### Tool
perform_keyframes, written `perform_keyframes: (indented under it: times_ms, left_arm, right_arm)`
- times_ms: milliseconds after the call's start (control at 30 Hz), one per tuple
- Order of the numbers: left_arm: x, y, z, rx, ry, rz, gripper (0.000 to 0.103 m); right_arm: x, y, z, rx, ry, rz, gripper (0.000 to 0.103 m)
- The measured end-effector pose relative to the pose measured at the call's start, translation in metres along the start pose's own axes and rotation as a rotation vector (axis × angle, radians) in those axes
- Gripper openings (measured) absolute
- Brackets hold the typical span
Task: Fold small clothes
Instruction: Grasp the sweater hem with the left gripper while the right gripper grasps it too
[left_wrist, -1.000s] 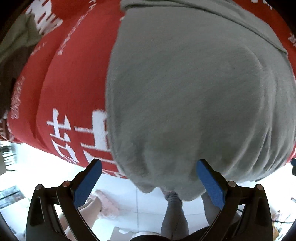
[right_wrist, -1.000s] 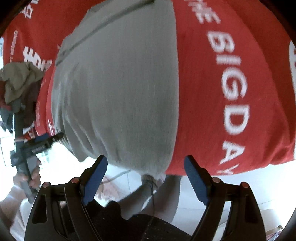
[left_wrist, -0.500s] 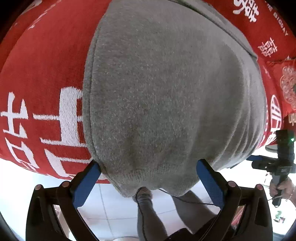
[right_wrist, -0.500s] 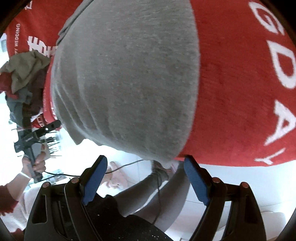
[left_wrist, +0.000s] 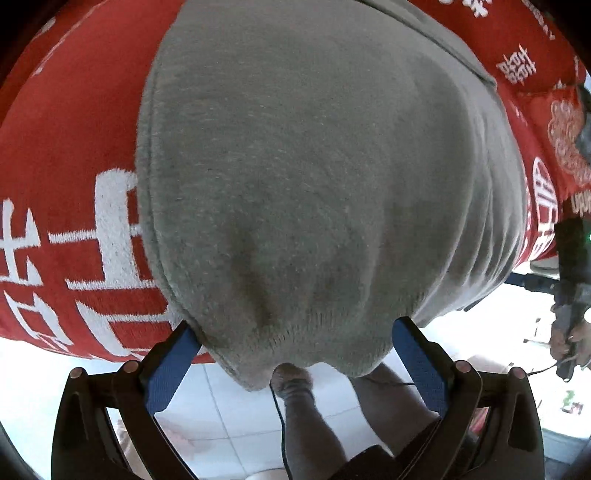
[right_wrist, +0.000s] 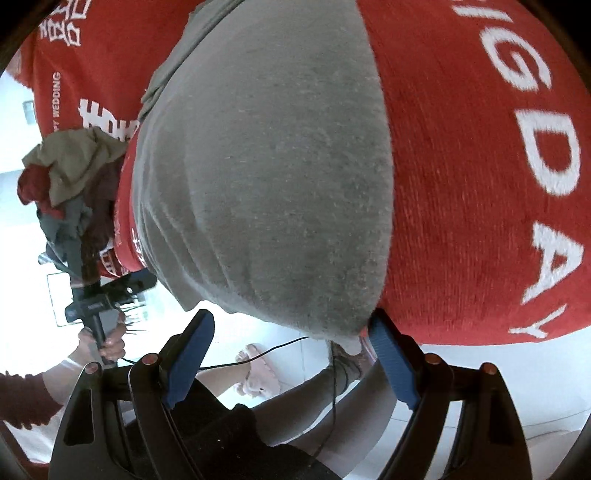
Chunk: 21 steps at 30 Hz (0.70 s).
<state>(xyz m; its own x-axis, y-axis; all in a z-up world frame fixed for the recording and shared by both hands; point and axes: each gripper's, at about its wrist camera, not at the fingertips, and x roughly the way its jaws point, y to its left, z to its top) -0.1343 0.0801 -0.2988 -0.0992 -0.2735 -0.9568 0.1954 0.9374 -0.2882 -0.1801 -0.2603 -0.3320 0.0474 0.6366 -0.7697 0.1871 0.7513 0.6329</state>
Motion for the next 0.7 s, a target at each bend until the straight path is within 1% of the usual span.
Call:
perform_keyframes:
  times_ms: [33, 100, 133, 167, 200, 233, 267, 300, 367, 433, 567, 633, 667, 700]
  left_arm:
    - [-0.001, 0.0, 0.0, -0.008, -0.002, -0.013, 0.102]
    - [-0.009, -0.002, 0.004, -0.036, -0.014, -0.113, 0.102]
    - [-0.015, -0.003, 0.006, -0.043, -0.03, -0.181, 0.102]
    - [-0.019, -0.005, 0.007, -0.037, -0.042, -0.215, 0.102]
    - [-0.021, -0.003, 0.008, -0.027, -0.049, -0.229, 0.102]
    - [-0.02, -0.003, 0.009, -0.019, -0.051, -0.223, 0.102]
    - [-0.015, 0.0, 0.011, -0.022, -0.046, -0.198, 0.102]
    - [-0.01, 0.003, 0.012, -0.03, -0.039, -0.187, 0.102]
    - [-0.012, 0.004, 0.011, -0.026, -0.053, -0.192, 0.102]
    - [-0.011, 0.0, 0.008, -0.007, -0.055, -0.172, 0.102]
    - [-0.004, -0.016, 0.0, 0.021, -0.032, -0.083, 0.101]
    - [-0.002, -0.018, 0.001, 0.04, -0.015, -0.01, 0.092]
    - [-0.003, -0.015, -0.005, 0.061, -0.013, 0.023, 0.082]
    - [-0.004, -0.016, -0.006, 0.082, -0.012, 0.055, 0.064]
  right_arm:
    - [0.002, -0.001, 0.0, 0.011, 0.005, 0.014, 0.088]
    - [0.003, -0.002, -0.001, 0.036, 0.011, 0.06, 0.088]
    - [0.003, -0.001, -0.001, 0.044, 0.003, 0.099, 0.088]
    - [0.002, 0.002, -0.002, 0.046, -0.009, 0.145, 0.088]
    - [0.001, 0.005, -0.002, 0.044, -0.017, 0.185, 0.088]
    - [0.0, 0.007, -0.001, 0.042, -0.022, 0.225, 0.088]
    - [0.002, 0.005, -0.001, 0.041, -0.023, 0.236, 0.088]
    - [0.004, 0.003, -0.001, 0.042, -0.021, 0.234, 0.088]
    - [0.011, -0.007, -0.001, 0.058, -0.01, 0.209, 0.088]
    - [0.019, -0.014, -0.004, 0.079, -0.006, 0.245, 0.088]
    - [0.03, -0.016, -0.015, 0.102, 0.001, 0.28, 0.088]
    - [0.034, -0.016, -0.017, 0.139, -0.002, 0.29, 0.088]
    - [0.036, -0.019, -0.018, 0.173, -0.004, 0.295, 0.085]
    - [0.038, -0.023, -0.019, 0.227, -0.008, 0.297, 0.081]
